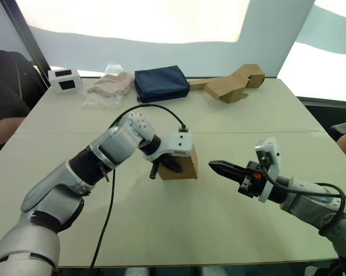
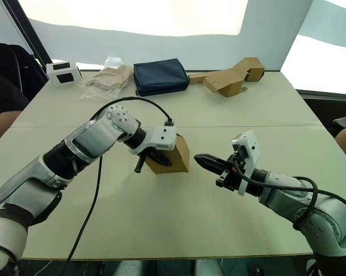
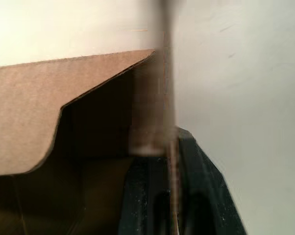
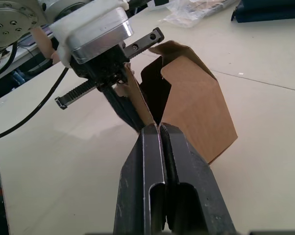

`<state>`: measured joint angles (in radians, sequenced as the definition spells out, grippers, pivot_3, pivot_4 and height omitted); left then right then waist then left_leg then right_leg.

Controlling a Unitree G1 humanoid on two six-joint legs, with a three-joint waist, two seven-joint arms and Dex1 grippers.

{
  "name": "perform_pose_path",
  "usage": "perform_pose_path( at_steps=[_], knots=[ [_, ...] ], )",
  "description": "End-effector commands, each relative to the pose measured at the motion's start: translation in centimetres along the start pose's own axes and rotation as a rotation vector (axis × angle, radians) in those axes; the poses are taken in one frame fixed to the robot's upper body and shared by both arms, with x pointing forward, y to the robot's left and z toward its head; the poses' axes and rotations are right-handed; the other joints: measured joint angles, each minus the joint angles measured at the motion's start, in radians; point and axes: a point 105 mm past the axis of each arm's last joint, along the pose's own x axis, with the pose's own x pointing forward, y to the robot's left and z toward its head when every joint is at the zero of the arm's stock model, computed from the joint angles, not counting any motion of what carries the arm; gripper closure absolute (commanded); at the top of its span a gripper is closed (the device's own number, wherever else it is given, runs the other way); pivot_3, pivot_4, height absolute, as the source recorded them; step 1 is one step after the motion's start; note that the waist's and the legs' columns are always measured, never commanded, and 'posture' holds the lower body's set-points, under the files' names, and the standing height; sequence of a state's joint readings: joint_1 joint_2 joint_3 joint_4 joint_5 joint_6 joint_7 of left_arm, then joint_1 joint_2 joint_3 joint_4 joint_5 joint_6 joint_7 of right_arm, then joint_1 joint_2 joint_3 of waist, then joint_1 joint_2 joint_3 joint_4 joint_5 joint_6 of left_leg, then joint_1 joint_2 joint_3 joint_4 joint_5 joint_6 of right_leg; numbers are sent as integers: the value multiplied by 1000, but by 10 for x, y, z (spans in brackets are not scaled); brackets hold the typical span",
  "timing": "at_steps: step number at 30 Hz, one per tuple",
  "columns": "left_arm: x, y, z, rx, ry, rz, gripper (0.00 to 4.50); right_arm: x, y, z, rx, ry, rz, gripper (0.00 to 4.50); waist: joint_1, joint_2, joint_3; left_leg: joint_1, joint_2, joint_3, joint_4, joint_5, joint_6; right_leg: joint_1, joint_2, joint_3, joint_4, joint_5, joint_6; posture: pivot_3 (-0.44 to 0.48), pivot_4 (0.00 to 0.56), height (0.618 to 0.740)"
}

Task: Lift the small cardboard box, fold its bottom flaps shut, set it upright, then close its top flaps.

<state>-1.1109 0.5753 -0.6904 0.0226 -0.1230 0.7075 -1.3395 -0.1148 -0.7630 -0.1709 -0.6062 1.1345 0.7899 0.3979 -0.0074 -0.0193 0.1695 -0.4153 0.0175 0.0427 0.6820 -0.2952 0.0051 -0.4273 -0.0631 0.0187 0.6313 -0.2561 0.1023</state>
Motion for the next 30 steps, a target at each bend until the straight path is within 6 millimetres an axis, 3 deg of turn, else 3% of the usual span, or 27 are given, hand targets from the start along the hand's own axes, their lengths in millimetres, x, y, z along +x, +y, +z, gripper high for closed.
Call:
perform_pose_path(
  at_steps=[1, 5, 9, 12, 15, 19, 25, 30],
  knots=[
    [-19, 5, 25, 14, -54, 35, 2881, -1, 3, 4, -19, -20, -2, 4500, -1, 0, 0, 0, 0, 0, 0, 0, 0, 0, 0, 0, 0, 0, 0, 0, 150, 740],
    [-46, 12, 45, -20, -106, 74, 1382, -3, 2, 0, -5, -19, -16, 4500, -1, 0, 0, 0, 0, 0, 1, 0, 0, 0, 1, 0, 1, 0, 0, 0, 150, 740],
    [-73, 13, 51, -71, -154, 113, 13, -8, 1, -4, 4, -15, -35, 4500, -5, 0, 0, 1, 0, 0, 1, 0, 0, 0, 1, 0, 1, 0, 1, 0, 150, 740],
    [-95, 15, 52, -109, -242, 134, 13, -11, -5, -6, 11, -12, -66, 4500, -5, 0, 0, 1, 0, -1, 1, 0, 0, 0, 1, 0, 2, 0, 1, 0, 150, 740],
    [-106, 22, 38, -182, -311, 173, 845, -9, -10, -11, -9, 19, -98, 4500, -4, 0, 0, 1, 0, -1, 1, 0, 0, 0, 1, 0, 3, 0, 1, 0, 150, 740],
    [-106, 43, 1, -322, -371, 289, 2373, -1, -23, -21, -61, 67, -183, 4500, -4, 0, 0, 5, 0, 0, 1, 0, 0, 3, 1, 0, 4, 1, 1, 0, 150, 740],
    [-84, 58, -55, -496, -441, 419, 4461, 14, -32, -34, -56, 119, -229, 4500, -3, 0, 0, 5, 0, 0, 2, 1, -1, 2, 0, 0, 7, 1, 1, 0, 150, 740],
    [-59, 48, -70, -495, -431, 400, 4461, 24, -31, -47, -24, 169, -227, 4500, -1, 0, 0, 5, -1, 0, 2, 1, -1, 1, 0, 0, 12, 1, 2, 0, 150, 740]
  ],
)
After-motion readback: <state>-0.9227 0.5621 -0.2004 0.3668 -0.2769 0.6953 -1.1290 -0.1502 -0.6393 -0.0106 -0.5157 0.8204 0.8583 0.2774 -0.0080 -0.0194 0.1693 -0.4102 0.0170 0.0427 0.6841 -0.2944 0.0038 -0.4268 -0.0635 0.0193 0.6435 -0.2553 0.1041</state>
